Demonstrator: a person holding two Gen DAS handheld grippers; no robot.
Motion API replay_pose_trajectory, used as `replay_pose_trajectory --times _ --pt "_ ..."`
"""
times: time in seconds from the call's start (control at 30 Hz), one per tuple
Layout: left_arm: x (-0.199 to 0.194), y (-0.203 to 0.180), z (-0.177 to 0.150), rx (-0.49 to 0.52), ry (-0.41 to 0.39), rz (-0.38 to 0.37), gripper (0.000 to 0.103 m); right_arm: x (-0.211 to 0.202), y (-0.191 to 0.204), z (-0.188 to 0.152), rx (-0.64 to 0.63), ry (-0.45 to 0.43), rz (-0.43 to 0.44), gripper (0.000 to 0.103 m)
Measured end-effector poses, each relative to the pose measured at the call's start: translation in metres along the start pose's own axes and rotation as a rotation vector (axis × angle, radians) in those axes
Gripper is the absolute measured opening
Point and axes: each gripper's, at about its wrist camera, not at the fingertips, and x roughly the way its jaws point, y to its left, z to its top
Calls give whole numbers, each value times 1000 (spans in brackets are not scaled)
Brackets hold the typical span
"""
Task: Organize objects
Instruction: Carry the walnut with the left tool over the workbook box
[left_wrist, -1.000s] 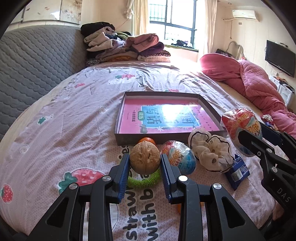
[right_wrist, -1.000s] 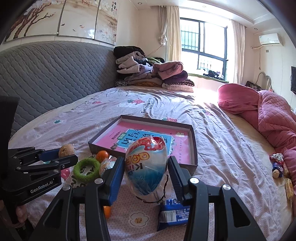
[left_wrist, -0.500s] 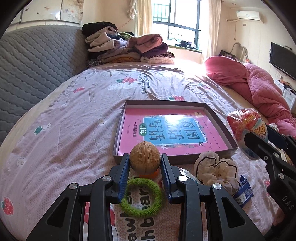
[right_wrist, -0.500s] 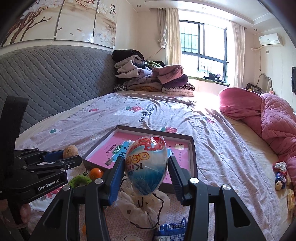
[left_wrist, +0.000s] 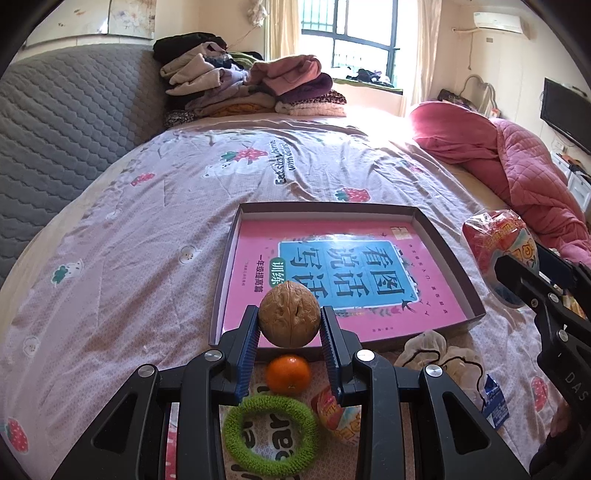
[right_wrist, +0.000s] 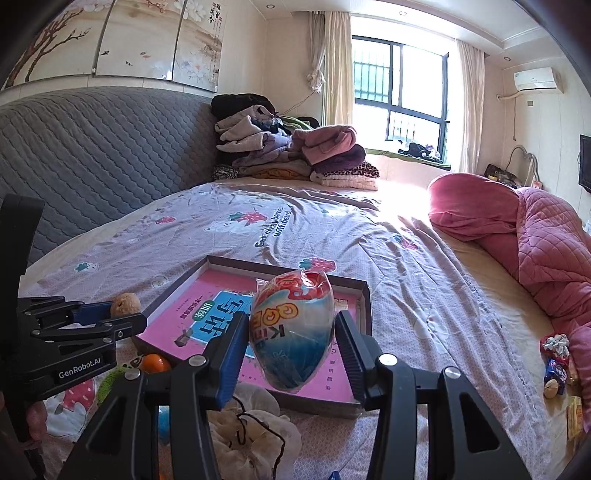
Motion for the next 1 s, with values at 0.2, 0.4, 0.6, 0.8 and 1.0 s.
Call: replay_pose_trajectory --times 0.2,0.4,0.6,0.8,1.0 --pt "24 2 23 6 20 7 33 24 -11 2 8 42 13 48" --pt "52 5 37 -6 69 1 33 50 -20 0 14 96 29 48" --pt "84 3 45 15 126 -14 33 74 -27 -5 22 154 41 48" --pt "114 7 44 2 200 -30 33 95 -30 -13 25 217 52 49" --pt "136 6 39 2 277 -26 33 107 -29 -20 36 264 60 49"
